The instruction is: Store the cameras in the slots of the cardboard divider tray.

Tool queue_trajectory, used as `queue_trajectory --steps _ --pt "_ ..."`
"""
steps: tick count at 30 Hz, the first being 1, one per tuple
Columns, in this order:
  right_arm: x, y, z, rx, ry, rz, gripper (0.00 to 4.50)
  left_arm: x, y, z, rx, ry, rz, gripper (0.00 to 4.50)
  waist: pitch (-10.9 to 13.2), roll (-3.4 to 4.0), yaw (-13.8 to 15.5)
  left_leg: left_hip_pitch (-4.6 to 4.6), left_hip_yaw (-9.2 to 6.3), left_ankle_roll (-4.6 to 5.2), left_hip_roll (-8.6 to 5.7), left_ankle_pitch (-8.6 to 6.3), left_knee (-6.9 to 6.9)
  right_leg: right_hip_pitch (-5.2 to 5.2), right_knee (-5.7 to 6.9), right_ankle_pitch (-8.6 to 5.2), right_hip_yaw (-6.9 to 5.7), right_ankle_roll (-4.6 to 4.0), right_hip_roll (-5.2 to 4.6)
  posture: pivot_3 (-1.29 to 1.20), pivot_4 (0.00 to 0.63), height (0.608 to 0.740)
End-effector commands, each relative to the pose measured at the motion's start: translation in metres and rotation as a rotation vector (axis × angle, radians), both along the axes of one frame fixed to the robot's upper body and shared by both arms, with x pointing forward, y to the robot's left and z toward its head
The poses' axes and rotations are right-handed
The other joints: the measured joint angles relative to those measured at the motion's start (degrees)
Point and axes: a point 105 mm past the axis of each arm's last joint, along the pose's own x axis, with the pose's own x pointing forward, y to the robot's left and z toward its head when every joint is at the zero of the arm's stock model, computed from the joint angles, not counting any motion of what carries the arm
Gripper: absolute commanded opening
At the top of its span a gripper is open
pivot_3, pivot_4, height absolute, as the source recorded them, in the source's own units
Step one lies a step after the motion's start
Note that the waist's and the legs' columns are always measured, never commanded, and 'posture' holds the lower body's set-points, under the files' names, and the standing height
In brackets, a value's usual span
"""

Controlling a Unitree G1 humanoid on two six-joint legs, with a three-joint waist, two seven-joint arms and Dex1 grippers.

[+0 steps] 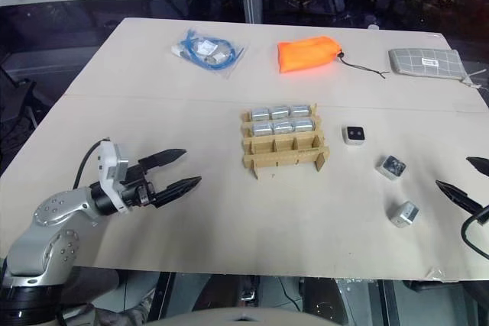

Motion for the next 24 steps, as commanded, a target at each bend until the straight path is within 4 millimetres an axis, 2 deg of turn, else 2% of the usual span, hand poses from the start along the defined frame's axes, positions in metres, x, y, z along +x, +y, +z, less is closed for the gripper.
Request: queue_trajectory --steps 1,6,9,11,14,18,20,24 --pt "0.003 -0.001 0.017 -0.025 -0.069 -0.025 4.5 0.0 0.002 0.013 0.005 -0.052 -0.003 4.48 0.0 0.0 0.0 0.0 0.0 0.0 0.0 0.0 0.0 0.0 0.0 0.0 0.0 0.0 0.0 0.0 0.15 0.74" --pt "0.018 0.026 0.03 -0.003 -0.147 -0.045 4.5 0.006 -0.002 0.021 -0.024 -0.077 -0.01 4.48 -0.01 0.01 -0.01 0.0 -0.01 -0.01 0.03 0.01 0.0 -0.01 0.01 0.0 0.0 0.0 -0.02 0.0 0.15 0.74" --pt "0.027 0.033 0.032 -0.042 -0.144 -0.16 4.5 0.011 -0.009 0.029 -0.043 -0.103 -0.026 4.48 -0.01 0.02 0.02 0.0 -0.02 -0.03 0.02 0.01 0.01 -0.01 0.04 0.01 0.0 0.01 -0.01 0.0 0.15 0.74" --pt "0.031 0.037 0.028 -0.005 -0.076 -0.246 4.5 0.013 -0.016 0.039 -0.084 -0.115 -0.048 4.48 -0.02 0.02 0.07 -0.02 -0.02 -0.09 0.01 0.05 0.02 -0.01 0.05 0.01 -0.02 0.02 0.0 0.0 0.15 0.74" --pt "0.036 0.056 0.029 0.108 -0.025 -0.257 4.5 0.012 -0.031 0.063 -0.151 -0.154 -0.126 4.48 -0.01 0.0 0.13 -0.08 -0.08 -0.26 0.01 0.15 0.1 -0.01 0.08 0.01 -0.08 0.02 -0.03 0.0 0.15 0.74" --pt "0.041 0.067 0.029 0.131 -0.015 -0.358 4.5 0.009 -0.05 0.081 -0.185 -0.164 -0.238 4.48 -0.01 0.01 0.06 -0.09 -0.1 -0.24 0.01 0.14 0.15 -0.01 0.13 0.01 -0.09 0.02 0.01 0.0 0.15 0.74" --pt "0.035 0.077 0.023 0.115 0.03 -0.399 4.5 0.0 -0.064 0.084 -0.172 -0.158 -0.347 4.48 -0.01 0.01 0.07 -0.1 -0.09 -0.24 -0.02 0.14 0.15 -0.02 0.16 0.01 -0.08 0.02 0.03 0.0 0.15 0.74" --pt "0.001 0.094 0.009 0.201 0.113 -0.527 4.5 -0.022 -0.081 0.063 -0.039 -0.118 -0.586 4.48 -0.03 -0.01 0.19 -0.14 -0.13 -0.28 -0.02 0.16 0.13 -0.06 0.2 0.0 -0.15 0.04 0.11 0.0 0.15 0.74"
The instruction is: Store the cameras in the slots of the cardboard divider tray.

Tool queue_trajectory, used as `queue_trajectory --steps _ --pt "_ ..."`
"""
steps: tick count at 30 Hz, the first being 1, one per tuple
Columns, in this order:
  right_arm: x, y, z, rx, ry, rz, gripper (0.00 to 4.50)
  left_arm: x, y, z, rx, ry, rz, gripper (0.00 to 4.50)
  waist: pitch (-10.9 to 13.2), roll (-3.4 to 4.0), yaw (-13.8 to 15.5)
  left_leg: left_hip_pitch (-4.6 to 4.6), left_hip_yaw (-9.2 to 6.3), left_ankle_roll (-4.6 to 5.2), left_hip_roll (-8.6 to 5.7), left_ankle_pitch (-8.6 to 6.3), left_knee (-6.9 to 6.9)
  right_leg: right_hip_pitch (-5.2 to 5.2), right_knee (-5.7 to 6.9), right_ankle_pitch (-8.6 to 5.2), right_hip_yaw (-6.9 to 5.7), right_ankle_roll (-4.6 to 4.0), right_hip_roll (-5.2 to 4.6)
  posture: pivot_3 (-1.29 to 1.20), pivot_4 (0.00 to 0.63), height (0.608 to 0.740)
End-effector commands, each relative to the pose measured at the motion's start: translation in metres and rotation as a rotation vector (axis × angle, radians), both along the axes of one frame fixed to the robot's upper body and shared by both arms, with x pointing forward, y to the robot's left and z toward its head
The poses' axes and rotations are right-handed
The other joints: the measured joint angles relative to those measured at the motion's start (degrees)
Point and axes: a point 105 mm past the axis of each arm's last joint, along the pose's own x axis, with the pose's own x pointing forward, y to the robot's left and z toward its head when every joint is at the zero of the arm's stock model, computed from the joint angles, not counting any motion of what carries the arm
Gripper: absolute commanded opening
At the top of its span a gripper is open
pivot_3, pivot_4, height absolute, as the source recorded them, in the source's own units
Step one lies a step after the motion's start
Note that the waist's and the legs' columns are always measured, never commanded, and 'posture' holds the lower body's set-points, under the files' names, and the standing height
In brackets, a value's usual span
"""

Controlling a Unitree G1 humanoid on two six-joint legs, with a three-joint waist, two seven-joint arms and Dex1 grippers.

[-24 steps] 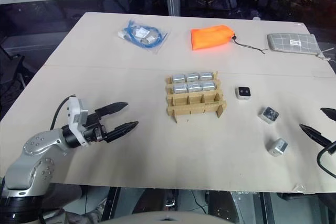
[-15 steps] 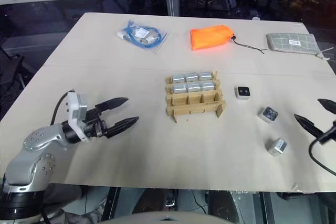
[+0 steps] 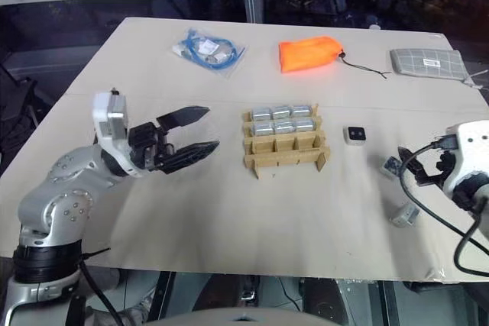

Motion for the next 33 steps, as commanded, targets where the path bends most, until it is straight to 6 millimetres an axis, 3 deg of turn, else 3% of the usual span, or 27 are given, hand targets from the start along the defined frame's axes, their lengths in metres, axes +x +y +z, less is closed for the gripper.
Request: queue_trajectory --steps 1,7,15,24,28,33 --pt "-0.03 0.012 -0.001 0.018 0.029 -0.117 4.5 -0.022 -0.013 -0.01 0.099 -0.032 -0.202 4.48 -0.01 0.05 -0.07 -0.01 -0.04 -0.01 0.0 0.0 -0.03 0.0 0.0 -0.02 -0.04 0.02 0.01 0.0 0.15 0.74" --pt "-0.05 0.013 -0.014 0.097 0.062 -0.309 4.5 -0.024 -0.015 -0.017 0.166 -0.065 -0.342 4.48 -0.02 0.03 -0.29 0.03 0.1 0.23 -0.02 -0.14 0.03 -0.05 0.05 -0.04 0.12 0.03 0.01 0.0 0.15 0.74" --pt "-0.062 0.027 -0.041 0.213 0.141 -0.438 4.5 -0.021 -0.011 -0.016 0.171 -0.08 -0.359 4.48 -0.02 0.04 -0.55 0.05 0.13 0.23 0.0 -0.13 0.11 -0.13 0.27 -0.15 0.23 -0.16 0.02 0.0 0.15 0.74" --pt "-0.066 0.03 -0.044 0.236 0.152 -0.473 4.5 -0.024 -0.008 -0.017 0.162 -0.074 -0.332 4.48 -0.02 0.05 -1.5 0.05 0.12 0.24 0.0 -0.13 0.1 -0.14 0.27 -0.16 0.23 -0.15 0.02 0.0 0.15 0.74" --pt "-0.06 0.034 -0.044 0.238 0.159 -0.442 3.25 -0.026 -0.009 -0.018 0.156 -0.069 -0.314 4.5 -0.02 0.04 -1.71 0.05 0.12 0.24 0.02 -0.13 0.1 -0.15 0.27 -0.16 0.25 -0.15 0.02 0.0 0.15 0.74" --pt "-0.054 0.04 -0.044 0.245 0.168 -0.415 3.25 -0.027 -0.009 -0.019 0.151 -0.068 -0.302 4.5 -0.02 0.04 -1.7 0.04 0.12 0.24 0.02 -0.13 0.1 -0.16 0.26 -0.17 0.25 -0.16 0.01 0.0 0.15 0.74"
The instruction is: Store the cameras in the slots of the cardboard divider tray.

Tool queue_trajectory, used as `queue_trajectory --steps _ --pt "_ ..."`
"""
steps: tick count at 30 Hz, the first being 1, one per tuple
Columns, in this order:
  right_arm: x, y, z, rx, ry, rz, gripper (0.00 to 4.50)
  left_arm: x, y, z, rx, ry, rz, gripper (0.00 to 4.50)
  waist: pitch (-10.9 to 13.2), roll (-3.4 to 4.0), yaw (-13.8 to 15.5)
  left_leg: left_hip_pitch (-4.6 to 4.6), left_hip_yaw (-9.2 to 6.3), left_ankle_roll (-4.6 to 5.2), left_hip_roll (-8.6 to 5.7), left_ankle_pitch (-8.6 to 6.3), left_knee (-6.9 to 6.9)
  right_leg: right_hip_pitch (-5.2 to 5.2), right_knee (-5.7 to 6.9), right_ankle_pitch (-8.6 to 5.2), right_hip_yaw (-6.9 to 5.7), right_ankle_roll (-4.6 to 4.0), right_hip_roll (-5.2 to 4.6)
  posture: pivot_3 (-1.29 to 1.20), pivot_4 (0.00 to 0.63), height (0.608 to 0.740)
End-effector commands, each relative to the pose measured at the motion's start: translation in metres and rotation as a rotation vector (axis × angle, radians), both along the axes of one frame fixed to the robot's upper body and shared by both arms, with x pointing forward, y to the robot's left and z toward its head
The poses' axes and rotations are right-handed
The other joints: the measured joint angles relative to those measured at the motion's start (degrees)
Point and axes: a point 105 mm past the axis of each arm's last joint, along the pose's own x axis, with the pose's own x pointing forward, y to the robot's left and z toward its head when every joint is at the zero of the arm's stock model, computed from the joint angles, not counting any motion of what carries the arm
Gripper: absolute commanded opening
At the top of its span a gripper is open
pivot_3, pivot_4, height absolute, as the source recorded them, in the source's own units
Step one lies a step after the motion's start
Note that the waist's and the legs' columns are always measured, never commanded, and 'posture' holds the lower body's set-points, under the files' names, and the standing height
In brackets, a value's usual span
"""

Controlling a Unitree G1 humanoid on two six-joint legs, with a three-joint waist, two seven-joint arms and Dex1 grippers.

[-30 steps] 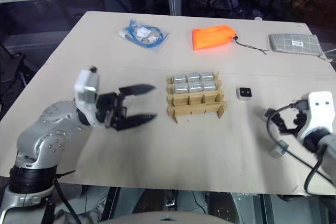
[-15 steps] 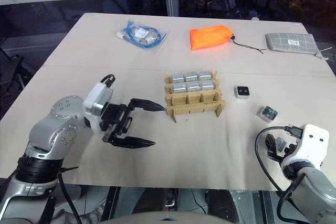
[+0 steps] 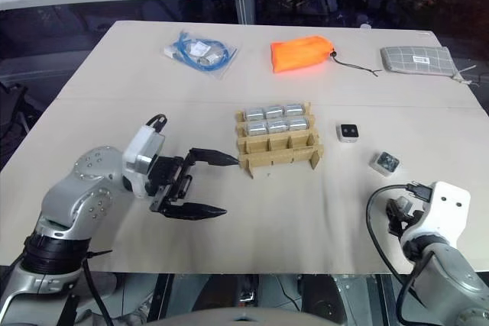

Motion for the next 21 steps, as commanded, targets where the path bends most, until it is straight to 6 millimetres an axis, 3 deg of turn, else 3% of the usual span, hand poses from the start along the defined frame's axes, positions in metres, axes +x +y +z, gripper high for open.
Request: queue_trajectory --steps 1,10,13,14,17,21 --pt "0.0037 0.0036 0.0036 0.002 -0.015 0.018 3.25 -0.004 0.0 0.0087 -0.012 -0.049 0.003 4.5 0.0 0.0 0.01 -0.01 0.0 0.0 0.0 0.0 0.0 0.0 -0.01 0.0 0.0 0.0 0.0 0.0 0.15 0.74" --pt "0.0089 0.0027 0.0009 0.011 0.016 0.032 3.25 -0.0053 0.0018 0.0076 -0.015 -0.049 0.024 4.5 0.0 0.0 0.01 -0.02 0.01 0.0 0.0 0.0 -0.01 -0.01 -0.02 0.0 0.03 -0.01 -0.01 0.0 0.15 0.74" --pt "0.009 0.0012 -0.0005 0.013 0.035 0.035 2.47 -0.0056 0.002 0.0074 -0.017 -0.05 0.029 4.5 0.01 -0.01 0.01 -0.02 0.02 0.0 0.0 0.0 -0.02 -0.01 -0.04 -0.01 0.05 -0.01 -0.02 0.0 0.15 0.74" --pt "0.0091 0.0005 -0.0006 0.011 0.04 0.038 1.9 -0.0056 0.0023 0.0074 -0.018 -0.051 0.032 4.5 0.01 -0.01 0.01 -0.02 0.02 0.0 0.0 0.0 -0.02 -0.01 -0.04 -0.01 0.06 -0.01 -0.02 0.0 0.15 0.74" --pt "0.0087 -0.0021 0.0005 -0.017 0.059 0.057 0.78 -0.0057 0.003 0.0069 -0.02 -0.053 0.039 4.5 0.01 -0.01 0.01 -0.02 0.03 0.01 0.0 0.0 -0.02 -0.01 -0.06 -0.01 0.11 -0.01 -0.02 0.0 0.15 0.74" --pt "0.0093 -0.0046 0.005 -0.095 0.081 0.117 0.78 -0.0054 0.0037 0.0064 -0.022 -0.054 0.044 4.5 0.01 -0.01 0.05 -0.02 0.04 0.01 0.0 0.0 -0.03 -0.01 -0.09 -0.01 0.18 -0.01 -0.02 0.0 0.15 0.74"
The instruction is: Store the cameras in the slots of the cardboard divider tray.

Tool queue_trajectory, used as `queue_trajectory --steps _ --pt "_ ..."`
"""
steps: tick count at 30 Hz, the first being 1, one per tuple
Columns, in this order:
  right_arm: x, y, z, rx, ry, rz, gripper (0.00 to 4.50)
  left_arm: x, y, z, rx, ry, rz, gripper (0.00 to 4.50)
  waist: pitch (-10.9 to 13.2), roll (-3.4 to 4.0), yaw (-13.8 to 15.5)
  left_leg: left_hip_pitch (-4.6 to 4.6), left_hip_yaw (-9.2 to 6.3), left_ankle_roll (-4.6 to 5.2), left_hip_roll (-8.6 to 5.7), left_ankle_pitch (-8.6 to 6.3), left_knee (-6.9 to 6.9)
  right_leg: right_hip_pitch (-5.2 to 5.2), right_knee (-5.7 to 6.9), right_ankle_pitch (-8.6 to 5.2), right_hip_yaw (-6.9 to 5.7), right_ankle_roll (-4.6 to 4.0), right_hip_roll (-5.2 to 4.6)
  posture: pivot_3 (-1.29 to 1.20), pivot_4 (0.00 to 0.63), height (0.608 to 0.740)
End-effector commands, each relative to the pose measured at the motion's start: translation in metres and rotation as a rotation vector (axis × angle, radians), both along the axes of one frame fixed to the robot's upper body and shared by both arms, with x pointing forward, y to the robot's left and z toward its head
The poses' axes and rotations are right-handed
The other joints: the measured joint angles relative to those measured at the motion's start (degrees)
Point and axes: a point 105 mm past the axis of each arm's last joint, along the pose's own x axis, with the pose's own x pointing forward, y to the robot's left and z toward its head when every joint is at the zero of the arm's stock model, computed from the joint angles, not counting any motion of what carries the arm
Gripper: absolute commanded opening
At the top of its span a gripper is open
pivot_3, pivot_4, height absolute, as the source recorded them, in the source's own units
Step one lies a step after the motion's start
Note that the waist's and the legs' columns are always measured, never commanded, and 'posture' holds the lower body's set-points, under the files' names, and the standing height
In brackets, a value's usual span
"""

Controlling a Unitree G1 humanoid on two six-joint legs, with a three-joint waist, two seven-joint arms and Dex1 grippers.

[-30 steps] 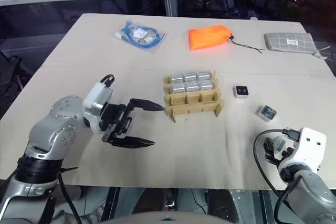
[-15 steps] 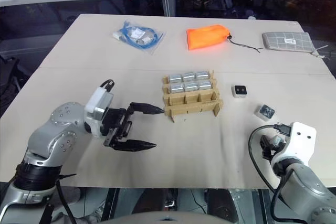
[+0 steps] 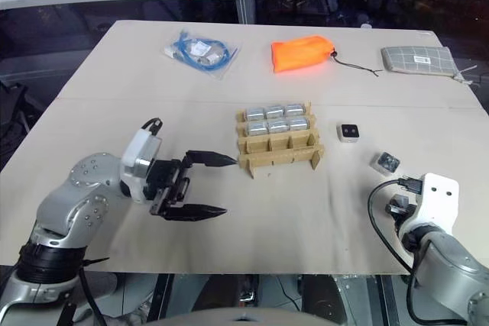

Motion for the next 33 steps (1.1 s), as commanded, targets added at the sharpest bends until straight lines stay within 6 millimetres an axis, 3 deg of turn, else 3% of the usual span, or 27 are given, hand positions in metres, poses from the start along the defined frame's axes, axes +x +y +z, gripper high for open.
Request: queue_trajectory --steps 1,4,9,14,21,33 --pt "0.005 0.001 0.015 -0.068 -0.044 0.073 0.78 -0.004 0.0 0.007 -0.011 -0.047 -0.009 4.5 0.0 0.0 0.01 0.0 0.0 0.0 0.0 0.0 0.0 0.0 0.0 0.0 0.01 0.0 0.0 0.0 0.15 0.74" --pt "0.02 0.013 0.04 -0.142 -0.149 0.227 0.78 -0.003 0.0 0.007 -0.015 -0.048 -0.004 4.5 0.01 0.0 -0.05 0.0 0.04 0.0 0.01 0.0 0.0 -0.01 -0.02 0.0 0.01 0.0 0.03 0.0 0.15 0.74" --pt "0.038 0.097 0.106 -0.088 -0.491 0.812 0.78 0.0 0.003 0.005 -0.026 -0.05 0.03 4.5 0.07 0.03 -0.22 0.05 0.09 0.01 0.07 0.0 0.01 -0.04 -0.02 0.0 0.03 0.01 0.19 0.0 0.15 0.74" --pt "0.058 0.144 0.132 -0.154 -0.67 1.238 0.78 -0.001 0.011 -0.002 -0.033 -0.029 0.11 4.5 0.11 0.0 0.01 -0.04 -0.03 0.01 0.1 0.0 -0.05 -0.03 -0.27 0.0 -0.06 0.0 0.24 0.0 0.15 0.74" --pt "0.094 0.177 0.112 -0.213 -0.721 1.584 0.78 -0.014 0.033 -0.011 -0.04 0.012 0.299 4.5 0.18 -0.15 0.16 -0.15 0.0 0.1 0.04 -0.07 -0.07 -0.02 -0.43 0.13 -0.27 0.22 0.0 0.0 0.15 0.74" --pt "0.121 0.198 0.082 -0.224 -0.663 1.789 0.78 -0.031 0.048 -0.013 -0.072 0.016 0.547 4.5 0.23 -0.15 0.05 -0.23 -0.21 -0.16 0.02 0.06 -0.11 -0.01 -0.44 0.15 -0.55 0.19 -0.38 0.0 0.15 0.74"
